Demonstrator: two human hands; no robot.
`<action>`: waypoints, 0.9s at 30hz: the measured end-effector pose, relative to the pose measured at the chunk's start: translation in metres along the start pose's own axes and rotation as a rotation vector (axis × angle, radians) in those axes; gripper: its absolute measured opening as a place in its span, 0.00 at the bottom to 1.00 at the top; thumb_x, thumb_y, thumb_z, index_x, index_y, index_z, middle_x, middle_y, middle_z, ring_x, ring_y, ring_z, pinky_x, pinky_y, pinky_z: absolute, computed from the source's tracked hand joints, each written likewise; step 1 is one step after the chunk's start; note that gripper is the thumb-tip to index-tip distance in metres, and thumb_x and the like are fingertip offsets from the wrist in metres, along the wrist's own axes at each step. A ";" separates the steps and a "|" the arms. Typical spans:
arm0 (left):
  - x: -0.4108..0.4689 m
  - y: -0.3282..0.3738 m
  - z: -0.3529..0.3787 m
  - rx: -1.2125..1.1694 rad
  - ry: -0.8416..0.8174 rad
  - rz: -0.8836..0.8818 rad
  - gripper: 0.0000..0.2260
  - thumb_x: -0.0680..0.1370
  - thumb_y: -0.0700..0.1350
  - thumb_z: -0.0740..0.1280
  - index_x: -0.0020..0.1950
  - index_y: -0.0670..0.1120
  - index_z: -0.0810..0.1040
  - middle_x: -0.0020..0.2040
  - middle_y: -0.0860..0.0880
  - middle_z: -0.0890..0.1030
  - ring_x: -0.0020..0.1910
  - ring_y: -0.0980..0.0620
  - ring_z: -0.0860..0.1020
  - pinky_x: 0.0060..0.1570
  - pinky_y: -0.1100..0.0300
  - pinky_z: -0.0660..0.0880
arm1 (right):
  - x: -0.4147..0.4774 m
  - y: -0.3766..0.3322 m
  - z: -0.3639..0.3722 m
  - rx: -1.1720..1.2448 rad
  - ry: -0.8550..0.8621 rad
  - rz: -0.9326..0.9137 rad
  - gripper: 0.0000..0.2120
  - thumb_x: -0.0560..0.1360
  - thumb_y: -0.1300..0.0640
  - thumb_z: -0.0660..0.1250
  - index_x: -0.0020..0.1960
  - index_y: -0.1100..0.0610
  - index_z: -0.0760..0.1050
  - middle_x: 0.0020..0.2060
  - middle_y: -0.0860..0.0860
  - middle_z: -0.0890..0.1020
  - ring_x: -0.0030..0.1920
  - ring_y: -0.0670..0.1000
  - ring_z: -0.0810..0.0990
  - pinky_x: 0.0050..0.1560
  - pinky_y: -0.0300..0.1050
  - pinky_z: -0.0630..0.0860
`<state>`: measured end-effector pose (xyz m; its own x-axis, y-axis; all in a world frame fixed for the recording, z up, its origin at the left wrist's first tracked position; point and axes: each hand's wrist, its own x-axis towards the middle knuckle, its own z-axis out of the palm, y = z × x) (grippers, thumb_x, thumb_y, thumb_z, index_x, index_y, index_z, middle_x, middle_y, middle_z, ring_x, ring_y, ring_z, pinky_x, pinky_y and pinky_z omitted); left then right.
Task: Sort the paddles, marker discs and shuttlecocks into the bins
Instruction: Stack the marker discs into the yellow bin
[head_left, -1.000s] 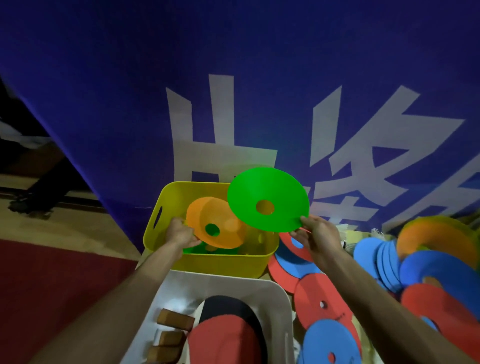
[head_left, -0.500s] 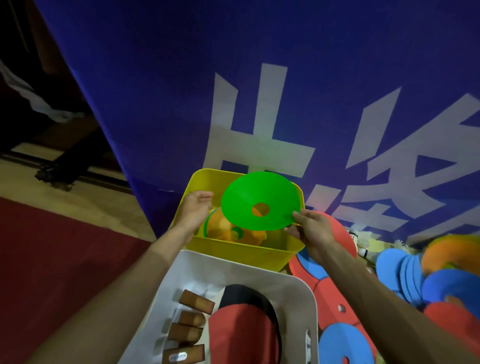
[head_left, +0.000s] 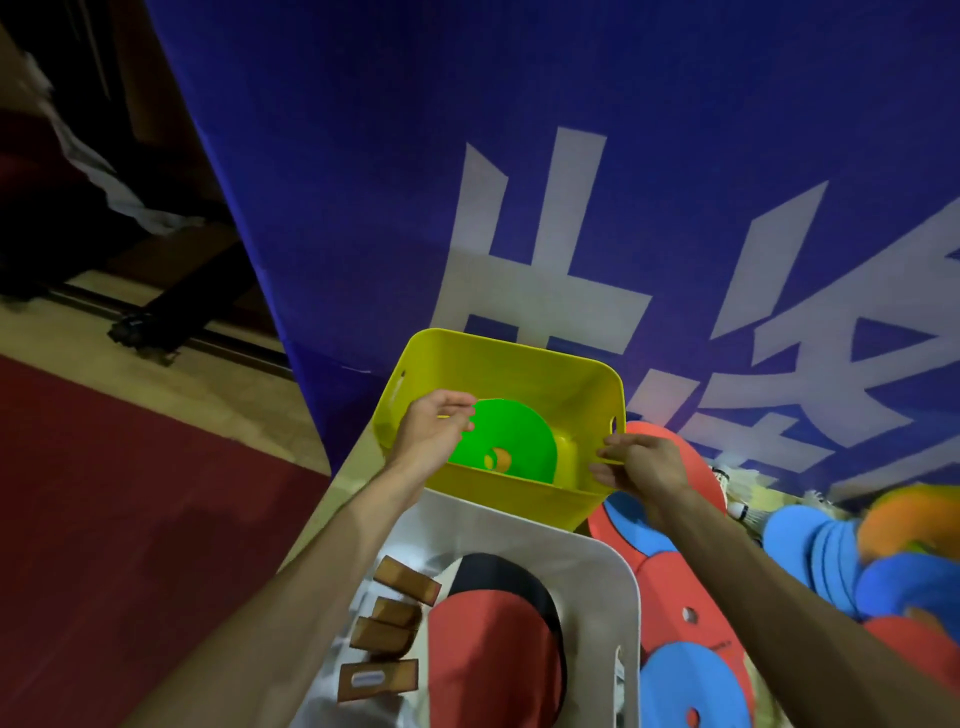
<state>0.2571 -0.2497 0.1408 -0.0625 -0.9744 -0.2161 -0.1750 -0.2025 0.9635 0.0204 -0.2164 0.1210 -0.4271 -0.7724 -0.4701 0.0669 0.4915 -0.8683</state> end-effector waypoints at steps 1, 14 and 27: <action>-0.003 0.001 0.006 -0.002 -0.015 0.004 0.08 0.79 0.36 0.62 0.50 0.47 0.78 0.52 0.43 0.80 0.44 0.51 0.79 0.55 0.51 0.75 | -0.001 0.001 -0.008 0.010 0.007 -0.011 0.08 0.77 0.69 0.60 0.56 0.68 0.74 0.44 0.63 0.80 0.34 0.55 0.81 0.31 0.41 0.81; -0.055 0.019 0.120 0.026 -0.262 0.071 0.12 0.77 0.32 0.60 0.47 0.47 0.77 0.44 0.47 0.82 0.39 0.52 0.80 0.44 0.61 0.75 | -0.006 0.040 -0.148 0.118 0.151 0.026 0.06 0.76 0.68 0.62 0.51 0.66 0.76 0.38 0.58 0.80 0.34 0.55 0.78 0.32 0.42 0.78; -0.087 -0.003 0.194 0.128 -0.234 -0.022 0.12 0.77 0.32 0.59 0.47 0.47 0.79 0.48 0.44 0.82 0.40 0.52 0.81 0.44 0.60 0.75 | 0.025 0.105 -0.204 0.162 0.062 0.140 0.05 0.77 0.67 0.61 0.49 0.66 0.75 0.38 0.58 0.79 0.30 0.55 0.77 0.33 0.45 0.72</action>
<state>0.0722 -0.1458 0.1262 -0.2800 -0.9178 -0.2813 -0.3004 -0.1945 0.9337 -0.1671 -0.1023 0.0502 -0.4574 -0.6729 -0.5814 0.2716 0.5169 -0.8118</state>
